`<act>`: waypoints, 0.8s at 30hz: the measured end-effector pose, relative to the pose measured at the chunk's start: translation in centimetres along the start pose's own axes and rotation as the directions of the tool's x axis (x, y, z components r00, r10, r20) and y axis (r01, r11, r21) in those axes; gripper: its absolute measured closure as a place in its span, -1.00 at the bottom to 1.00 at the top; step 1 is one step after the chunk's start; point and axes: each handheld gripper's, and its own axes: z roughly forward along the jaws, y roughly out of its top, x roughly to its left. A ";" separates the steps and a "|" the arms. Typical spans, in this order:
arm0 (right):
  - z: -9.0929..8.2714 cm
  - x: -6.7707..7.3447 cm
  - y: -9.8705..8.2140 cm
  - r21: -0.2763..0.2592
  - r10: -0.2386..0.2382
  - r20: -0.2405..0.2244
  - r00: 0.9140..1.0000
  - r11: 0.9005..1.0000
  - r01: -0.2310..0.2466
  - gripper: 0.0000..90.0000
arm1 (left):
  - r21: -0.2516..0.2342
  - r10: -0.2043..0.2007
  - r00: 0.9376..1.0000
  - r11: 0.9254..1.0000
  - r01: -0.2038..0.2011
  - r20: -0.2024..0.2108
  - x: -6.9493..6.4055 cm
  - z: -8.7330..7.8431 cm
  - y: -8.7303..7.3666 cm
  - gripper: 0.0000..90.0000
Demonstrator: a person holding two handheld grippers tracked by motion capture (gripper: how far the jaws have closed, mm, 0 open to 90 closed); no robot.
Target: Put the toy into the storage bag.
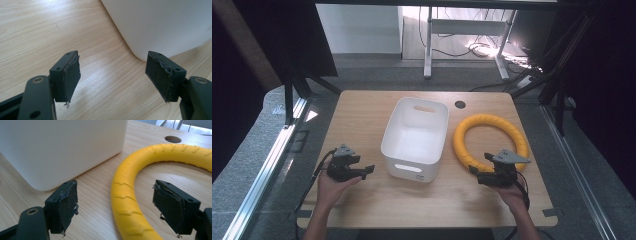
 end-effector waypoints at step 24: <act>-2.5 -2.1 -1.0 0.051 0.071 -0.012 0.997 0.996 -0.070 -0.33 | -0.003 0.006 1.000 1.000 -0.006 0.017 -0.3 -0.5 0.2 -0.38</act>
